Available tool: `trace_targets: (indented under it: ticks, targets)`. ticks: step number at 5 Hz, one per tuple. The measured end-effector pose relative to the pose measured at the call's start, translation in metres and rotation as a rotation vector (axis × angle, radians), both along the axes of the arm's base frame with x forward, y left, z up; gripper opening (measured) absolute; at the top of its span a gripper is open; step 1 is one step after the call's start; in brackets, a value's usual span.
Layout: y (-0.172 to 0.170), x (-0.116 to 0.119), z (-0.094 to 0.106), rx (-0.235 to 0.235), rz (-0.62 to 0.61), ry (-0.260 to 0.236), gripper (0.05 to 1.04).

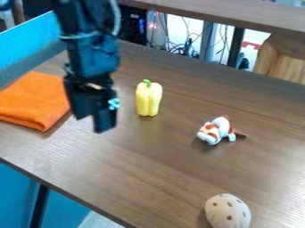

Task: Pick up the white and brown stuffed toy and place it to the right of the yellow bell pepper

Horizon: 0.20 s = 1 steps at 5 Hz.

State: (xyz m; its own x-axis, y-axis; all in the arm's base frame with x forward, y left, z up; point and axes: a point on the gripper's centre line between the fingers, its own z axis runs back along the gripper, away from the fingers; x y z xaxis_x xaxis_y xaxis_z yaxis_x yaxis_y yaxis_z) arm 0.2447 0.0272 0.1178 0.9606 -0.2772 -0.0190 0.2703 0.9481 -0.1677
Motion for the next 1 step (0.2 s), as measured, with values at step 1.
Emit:
trace_targets:
  ticks: [1]
  targets:
    - [0.0137, -0.0056, 0.0015, -0.042, 0.006, 0.027, 0.999]
